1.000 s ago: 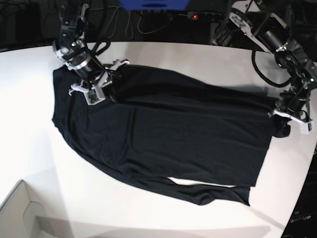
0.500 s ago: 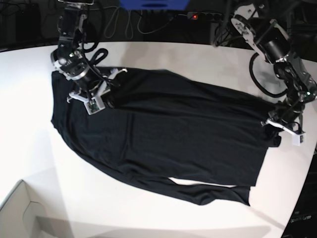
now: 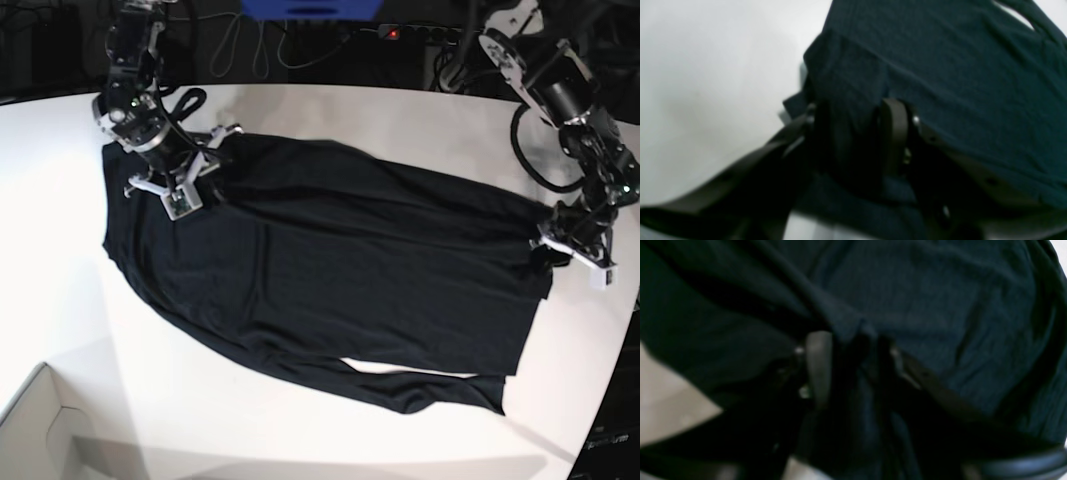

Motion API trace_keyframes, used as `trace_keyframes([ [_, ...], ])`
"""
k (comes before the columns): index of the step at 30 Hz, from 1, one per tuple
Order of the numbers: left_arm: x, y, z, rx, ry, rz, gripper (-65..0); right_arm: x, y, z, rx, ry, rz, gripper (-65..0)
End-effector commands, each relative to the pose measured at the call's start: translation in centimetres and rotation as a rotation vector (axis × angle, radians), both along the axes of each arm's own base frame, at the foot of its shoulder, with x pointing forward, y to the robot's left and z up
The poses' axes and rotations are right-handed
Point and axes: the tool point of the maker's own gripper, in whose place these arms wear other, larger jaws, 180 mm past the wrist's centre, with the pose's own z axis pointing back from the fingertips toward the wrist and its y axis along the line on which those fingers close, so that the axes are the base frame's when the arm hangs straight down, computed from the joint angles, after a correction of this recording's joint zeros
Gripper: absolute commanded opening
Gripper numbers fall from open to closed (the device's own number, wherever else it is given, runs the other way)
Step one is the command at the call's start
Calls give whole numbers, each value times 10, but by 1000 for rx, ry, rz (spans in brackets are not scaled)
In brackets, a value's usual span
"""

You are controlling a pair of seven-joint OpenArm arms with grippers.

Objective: Layout the t-shirt on the table in an organized manner, then fold the t-shirt properly
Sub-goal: 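Lower the grasped edges onto the table with both grippers, then pull the shirt's collar-end corners apart with both grippers to stretch it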

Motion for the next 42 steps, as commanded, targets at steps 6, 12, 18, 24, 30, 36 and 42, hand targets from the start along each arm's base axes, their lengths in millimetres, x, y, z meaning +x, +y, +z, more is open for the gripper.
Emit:
trace_keyframes([
  [6, -20, 14, 25, 39, -96, 30, -403, 4, -7, 42, -2, -127, -24, -344],
  [12, -42, 36, 8, 6, -61, 121, -402, -6, -13, 44, 12, -123, -80, -344],
  [18, -48, 36, -13, -47, -13, 132, -267, -19, -33, 36, -4, -92, -145, -346],
  [24, -43, 34, -10, -49, -22, 128, -155, -30, -54, 31, -30, -69, -196, -344],
  [30, -32, 33, -3, -51, -46, 125, -136, -43, -76, 27, -42, -49, -280, -291],
  [36, -16, 8, -15, -85, -29, 57, -136, -48, -85, 23, -45, -33, -311, -275],
  [42, -12, -1, -30, -127, -78, 74, -137, -56, -85, 15, -46, -6, -311, -275],
])
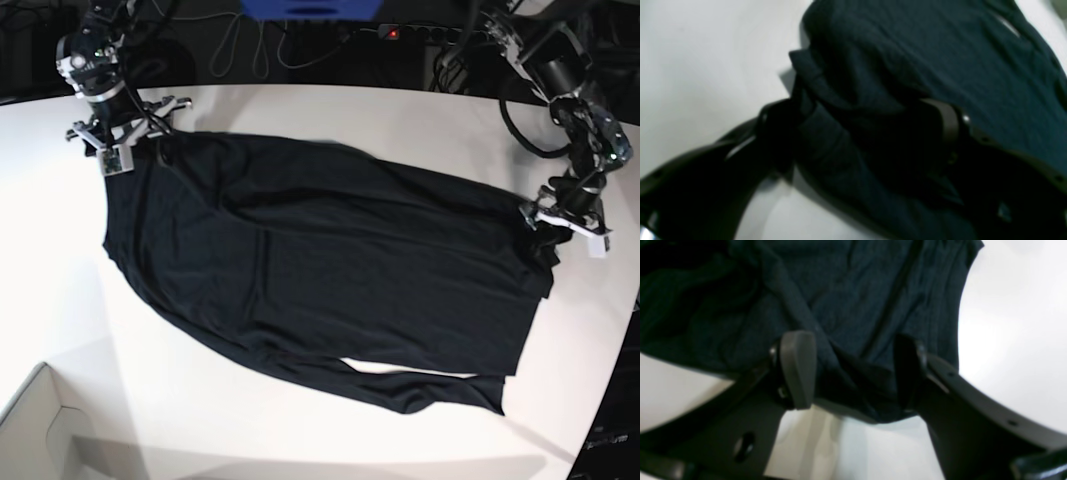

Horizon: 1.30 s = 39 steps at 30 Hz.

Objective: Layout the t-shirt on the table in an organized manner, then fold the t-shirt properly
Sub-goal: 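Pull the shirt's collar-end corners apart with both grippers to stretch it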

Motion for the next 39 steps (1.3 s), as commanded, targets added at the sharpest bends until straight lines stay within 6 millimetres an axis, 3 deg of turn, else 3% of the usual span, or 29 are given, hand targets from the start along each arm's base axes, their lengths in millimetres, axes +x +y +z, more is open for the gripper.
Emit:
trace_keyframes([
  [1, 1, 2, -2, 9, 23, -12, -138, 2, -1, 8, 2, -36, -3, -275],
  [3, 0, -1, -9, -12, 37, -10, -142, 0, -1, 6, 4, -30, -4, -275],
  [5, -2, 3, -12, -17, 49, -8, -188, -3, -1, 1, 13, -15, -6, -275],
  [11, 7, 1, -11, -35, 43, -8, -518, -18, -19, -24, 24, 52, -53, -275],
  [14, 6, 1, -13, -39, 50, -6, -650, -15, -30, -26, 21, 50, -80, -275],
  [18, 7, 4, -10, -34, 40, 0, -647, -19, -41, -34, 16, 75, -91, -276],
  [25, 2, 18, -7, -8, 52, 6, -649, -21, -39, -32, 14, 74, -85, -290],
  [28, -8, 20, -13, 2, 71, 6, -649, -20, -39, -30, 11, 67, -84, -368],
  [33, -22, 27, 3, 91, 48, -10, -649, -21, -42, -30, 3, 72, -90, -518],
  [36, -30, 21, 7, 115, 39, -19, -649, -29, -42, -33, 0, 90, -88, -595],
  [39, -42, 23, 10, 151, 47, -28, -649, -32, -40, -25, -15, 80, -76, -650],
])
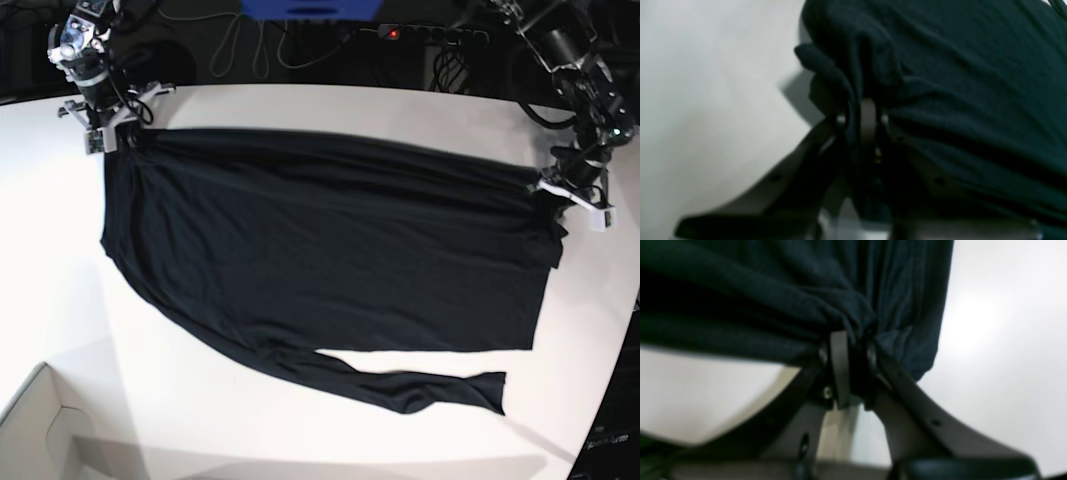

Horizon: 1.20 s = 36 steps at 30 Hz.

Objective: Layout the t-shirt on the table in an organized manner, then fold the t-shirt properly
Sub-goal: 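Pull the shirt's collar-end corners apart with both grippers to stretch it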

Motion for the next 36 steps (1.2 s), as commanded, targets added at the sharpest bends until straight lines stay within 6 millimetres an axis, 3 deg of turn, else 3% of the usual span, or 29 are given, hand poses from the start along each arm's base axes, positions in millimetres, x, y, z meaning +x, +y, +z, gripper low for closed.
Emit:
trace_keyframes([
  [1, 3, 14, 17, 43, -41, 8, -649, 0, -4, 11, -27, -22, 4, -650],
  [11, -33, 12, 29, 32, -33, -12, -649, -13, 20, 31, -62, -26, 108, -650],
  [17, -49, 35, 45, 75, -5, 41, -649, -28, 31, 27, -52, 8, 142, -650],
  [23, -59, 48, 46, 89, 19, 71, -649, -42, 32, 22, -46, 42, 140, -650],
  [30, -72, 50, 38, 86, 53, 75, -649, -43, 32, 21, -44, 48, 138, -650],
  [33, -72, 49, 36, 84, 58, 72, -624, -46, 32, 21, -45, 54, 139, -585],
  [36, -73, 50, 37, 85, 57, 76, -516, -45, 33, 25, -51, 44, 147, -477],
])
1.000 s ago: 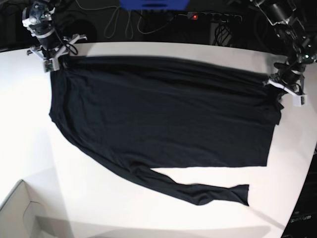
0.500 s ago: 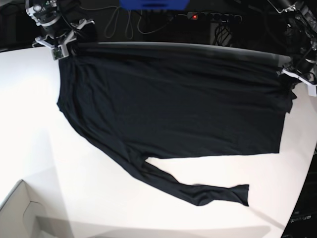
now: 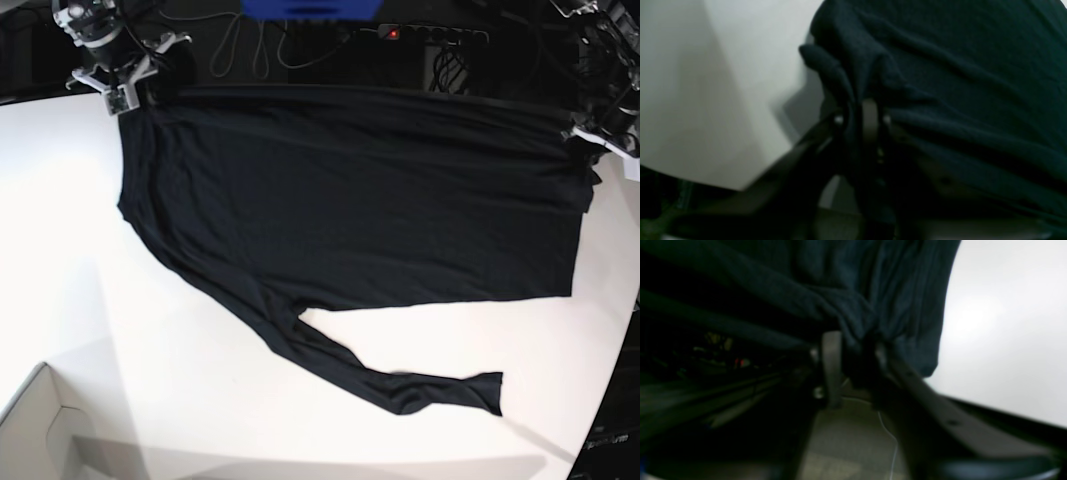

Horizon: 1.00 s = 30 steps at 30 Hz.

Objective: Layout the t-shirt on the table in an organized manner, then fold the t-shirt properly
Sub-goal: 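Pull the shirt's collar-end corners apart with both grippers to stretch it, then release the corners and move both grippers down the shirt's sides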

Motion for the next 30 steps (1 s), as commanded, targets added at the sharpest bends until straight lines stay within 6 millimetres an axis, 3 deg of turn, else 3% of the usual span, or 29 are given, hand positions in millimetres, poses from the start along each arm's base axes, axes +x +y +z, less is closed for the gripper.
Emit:
trace_keyframes([
  [1, 8, 11, 17, 32, -53, 7, -463, 8, -2, 13, -7, -49, 4, -444],
  [3, 8, 12, 18, 35, -56, 7, -392, 11, -2, 18, -14, -65, 8, -407],
  [8, 2, 11, 17, 33, -51, 7, -308, 25, -2, 41, 17, -147, -13, -397],
  [13, -4, 24, 23, 42, -66, 57, -252, 38, -5, 50, 17, -196, -24, -358],
  [17, 1, 29, 39, 78, -103, 60, -235, 54, -5, 58, 19, -240, -23, -315],
  [21, 27, 29, 61, 97, -182, 55, -235, 95, -2, 75, 30, -346, -19, -310],
  [25, 61, 31, 74, 79, -251, 67, -235, 144, 14, 88, 64, -432, 23, -309],
  [27, 76, 33, 73, 71, -258, 77, -235, 171, 21, 86, 35, -440, 51, -308],
  [30, 98, 36, 67, 70, -235, 89, -235, 206, 33, 67, 10, -392, 97, -285],
])
